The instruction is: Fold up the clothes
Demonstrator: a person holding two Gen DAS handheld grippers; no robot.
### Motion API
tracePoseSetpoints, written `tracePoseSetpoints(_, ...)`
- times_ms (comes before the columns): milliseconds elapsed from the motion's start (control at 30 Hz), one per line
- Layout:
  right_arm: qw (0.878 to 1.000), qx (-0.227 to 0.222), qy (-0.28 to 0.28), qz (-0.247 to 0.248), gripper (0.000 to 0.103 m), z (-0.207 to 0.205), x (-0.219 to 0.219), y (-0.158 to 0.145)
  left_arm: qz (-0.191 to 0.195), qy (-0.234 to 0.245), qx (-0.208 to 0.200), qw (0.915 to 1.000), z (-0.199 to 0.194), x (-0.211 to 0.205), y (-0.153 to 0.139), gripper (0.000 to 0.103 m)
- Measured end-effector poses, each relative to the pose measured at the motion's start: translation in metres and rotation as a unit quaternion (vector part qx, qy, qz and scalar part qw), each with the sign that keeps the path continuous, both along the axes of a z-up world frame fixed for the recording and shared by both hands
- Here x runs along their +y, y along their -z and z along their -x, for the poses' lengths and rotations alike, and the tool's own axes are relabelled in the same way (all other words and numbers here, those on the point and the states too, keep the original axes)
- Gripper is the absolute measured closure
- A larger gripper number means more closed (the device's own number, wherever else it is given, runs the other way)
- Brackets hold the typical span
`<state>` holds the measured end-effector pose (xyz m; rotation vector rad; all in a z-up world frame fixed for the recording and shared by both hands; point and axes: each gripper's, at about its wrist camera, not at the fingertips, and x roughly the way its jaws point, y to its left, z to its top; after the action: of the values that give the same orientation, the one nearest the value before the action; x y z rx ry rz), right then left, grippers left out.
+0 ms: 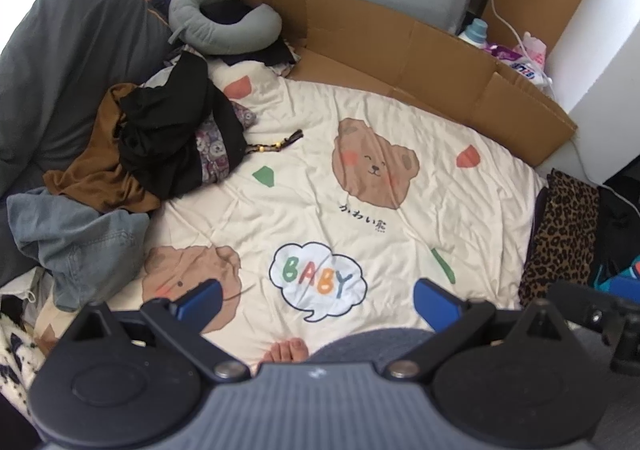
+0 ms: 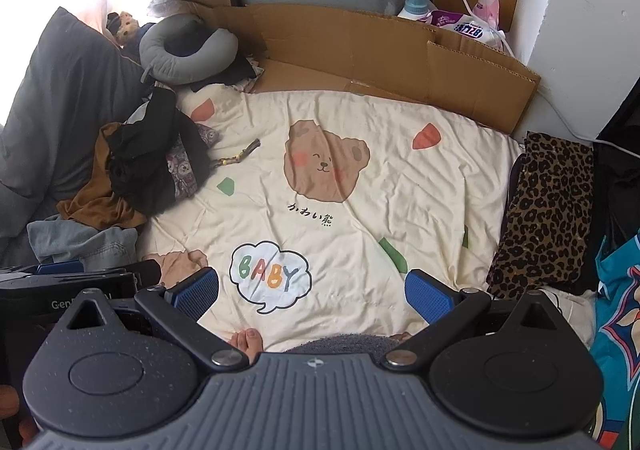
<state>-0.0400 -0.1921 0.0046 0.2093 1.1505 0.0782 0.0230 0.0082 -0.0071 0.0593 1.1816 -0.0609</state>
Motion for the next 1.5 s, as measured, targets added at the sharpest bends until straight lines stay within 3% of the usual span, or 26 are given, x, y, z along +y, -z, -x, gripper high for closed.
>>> tracePoseSetpoints(433, 1.000, 0.008, 0.013, -0.005, 0.001, -0.001, -0.007, 0.002, -0.003, 0.025, -0.003, 0.9997, -0.001, -0.009, 0.002, 0.001)
tracePoseSetpoints(1500, 1.000, -0.010, 0.011, -0.016, 0.001, 0.001, -0.010, 0.000, -0.033, 0.019, -0.001, 0.9993, -0.004, -0.010, 0.008, 0.001)
